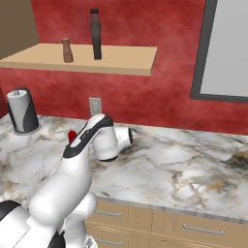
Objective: There are various items on the counter. Only move the condiments/shakers into the cabinet.
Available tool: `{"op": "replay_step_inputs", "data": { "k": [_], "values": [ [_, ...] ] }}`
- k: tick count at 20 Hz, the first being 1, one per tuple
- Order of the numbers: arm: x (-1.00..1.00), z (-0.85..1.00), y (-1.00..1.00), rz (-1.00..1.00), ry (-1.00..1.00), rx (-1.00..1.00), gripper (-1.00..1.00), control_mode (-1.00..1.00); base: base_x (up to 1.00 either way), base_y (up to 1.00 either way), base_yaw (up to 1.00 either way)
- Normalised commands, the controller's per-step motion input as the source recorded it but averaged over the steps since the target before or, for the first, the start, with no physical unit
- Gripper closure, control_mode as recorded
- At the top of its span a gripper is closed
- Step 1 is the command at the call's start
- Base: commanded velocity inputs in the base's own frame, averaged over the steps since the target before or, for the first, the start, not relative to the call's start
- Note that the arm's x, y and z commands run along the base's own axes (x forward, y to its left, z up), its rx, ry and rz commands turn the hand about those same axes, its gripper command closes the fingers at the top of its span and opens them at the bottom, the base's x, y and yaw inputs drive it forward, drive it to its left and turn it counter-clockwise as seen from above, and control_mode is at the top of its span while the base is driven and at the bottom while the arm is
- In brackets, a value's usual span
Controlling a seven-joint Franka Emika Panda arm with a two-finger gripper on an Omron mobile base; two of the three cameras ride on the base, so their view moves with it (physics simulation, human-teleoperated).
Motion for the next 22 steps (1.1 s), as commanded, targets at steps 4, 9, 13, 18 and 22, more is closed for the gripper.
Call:
{"op": "replay_step_inputs", "data": {
  "k": [4,9,13,18,22],
  "values": [
    [0.02,-0.21,0.33,-0.01,0.02,-0.01,-1.00,-1.00,0.00,0.00,0.00],
    [0.12,-0.20,0.24,0.00,0.01,0.00,-1.00,-1.00,0.00,0.00,0.00],
    [0.23,-0.13,0.14,-0.01,0.00,0.00,-1.00,-1.00,0.00,0.00,0.00],
    [0.30,-0.04,0.00,-0.05,0.00,0.00,-1.00,-1.00,0.00,0.00,0.00],
    [0.33,-0.06,0.00,-0.06,0.00,0.00,-1.00,-1.00,0.00,0.00,0.00]
  ]
}}
